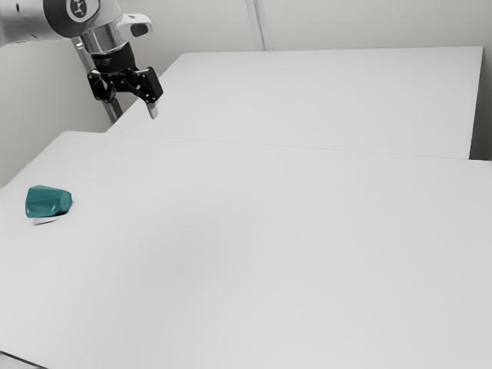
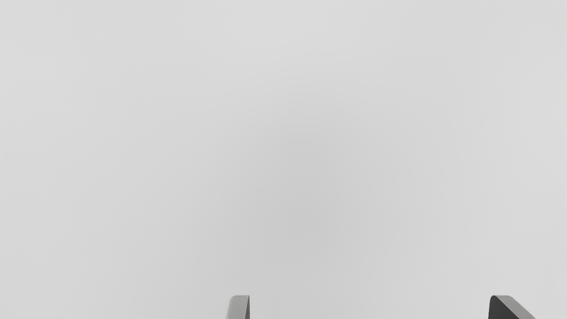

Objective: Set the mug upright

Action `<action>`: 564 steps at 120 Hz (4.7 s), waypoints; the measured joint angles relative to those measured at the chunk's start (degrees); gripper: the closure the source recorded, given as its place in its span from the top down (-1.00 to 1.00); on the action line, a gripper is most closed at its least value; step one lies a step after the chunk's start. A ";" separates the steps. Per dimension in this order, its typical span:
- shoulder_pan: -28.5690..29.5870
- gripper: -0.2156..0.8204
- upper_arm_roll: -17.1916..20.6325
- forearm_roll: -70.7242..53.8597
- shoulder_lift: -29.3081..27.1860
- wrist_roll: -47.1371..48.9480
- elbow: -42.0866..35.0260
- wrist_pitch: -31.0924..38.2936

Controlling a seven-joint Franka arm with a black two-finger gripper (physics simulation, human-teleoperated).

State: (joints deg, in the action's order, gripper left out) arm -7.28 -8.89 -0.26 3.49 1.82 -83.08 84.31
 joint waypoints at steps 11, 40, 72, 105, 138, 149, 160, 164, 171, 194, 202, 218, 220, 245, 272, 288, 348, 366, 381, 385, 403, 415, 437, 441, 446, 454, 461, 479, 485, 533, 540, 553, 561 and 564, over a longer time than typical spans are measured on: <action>-0.20 0.55 -0.10 0.07 -0.03 0.03 0.00 -0.01; 2.38 0.55 -0.09 0.14 -0.48 0.02 -0.09 -0.14; 11.59 0.55 0.01 0.08 -1.01 -0.35 -0.10 -1.16; 22.29 0.55 0.13 0.17 0.27 -4.20 0.34 -1.15; 32.53 0.54 0.37 0.54 6.47 -11.14 5.68 -0.40; 35.82 0.54 0.41 1.69 8.20 -13.81 6.43 0.73; 38.44 0.54 0.52 2.47 10.32 -16.83 7.93 2.10; 39.64 0.54 0.50 3.15 10.80 -17.98 8.12 2.59; 41.89 0.54 0.57 4.26 11.86 -20.00 8.36 3.50; 48.81 0.54 0.99 10.64 16.51 -26.99 10.09 6.00; 50.38 0.54 1.44 12.76 18.89 -29.38 12.17 6.51; 56.98 0.54 7.61 15.20 23.84 -33.70 16.43 7.16; 57.87 0.54 8.48 15.42 24.29 -34.18 16.76 7.24; 65.90 0.54 16.93 16.57 28.48 -39.35 19.67 8.57; 74.38 0.54 24.78 17.18 31.68 -42.50 20.37 9.69; 75.69 0.55 24.65 18.14 32.15 -41.28 20.47 8.37; 75.39 0.55 24.49 19.08 42.95 -39.48 27.86 11.17; 74.52 0.54 25.49 19.47 45.22 -40.06 28.13 13.38; 74.51 0.55 25.35 22.39 45.86 -41.19 28.22 14.45; 74.51 0.55 25.29 23.38 45.96 -41.61 28.22 14.64; 74.53 0.55 25.16 27.99 47.80 -43.83 28.21 15.23; 74.45 0.55 25.15 29.91 48.34 -44.81 28.15 15.16; 74.43 0.55 25.11 31.37 48.65 -45.06 27.82 14.13; 74.43 0.55 25.09 31.45 48.93 -45.08 27.80 14.04; 74.44 0.55 25.07 31.51 49.43 -45.11 27.83 13.99; 74.40 0.55 25.06 31.56 49.95 -45.15 27.83 14.01; 74.30 0.55 25.06 31.59 50.28 -45.18 27.85 14.08; 73.48 0.55 25.10 31.73 50.92 -45.29 27.93 14.29; 73.08 0.55 25.15 31.80 51.18 -45.33 27.94 14.35; 71.83 0.54 25.51 32.74 52.03 -45.53 27.45 14.60; 71.48 0.53 25.59 32.78 52.07 -45.54 27.41 14.77; 71.23 0.39 25.74 32.83 52.05 -45.54 27.34 15.20; 71.24 0.24 25.75 32.85 52.01 -45.52 27.33 15.32; 71.25 0.17 25.75 32.85 52.01 -45.51 27.31 15.34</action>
State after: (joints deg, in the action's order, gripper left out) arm 63.97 16.85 32.59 55.50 -43.69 -55.77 99.66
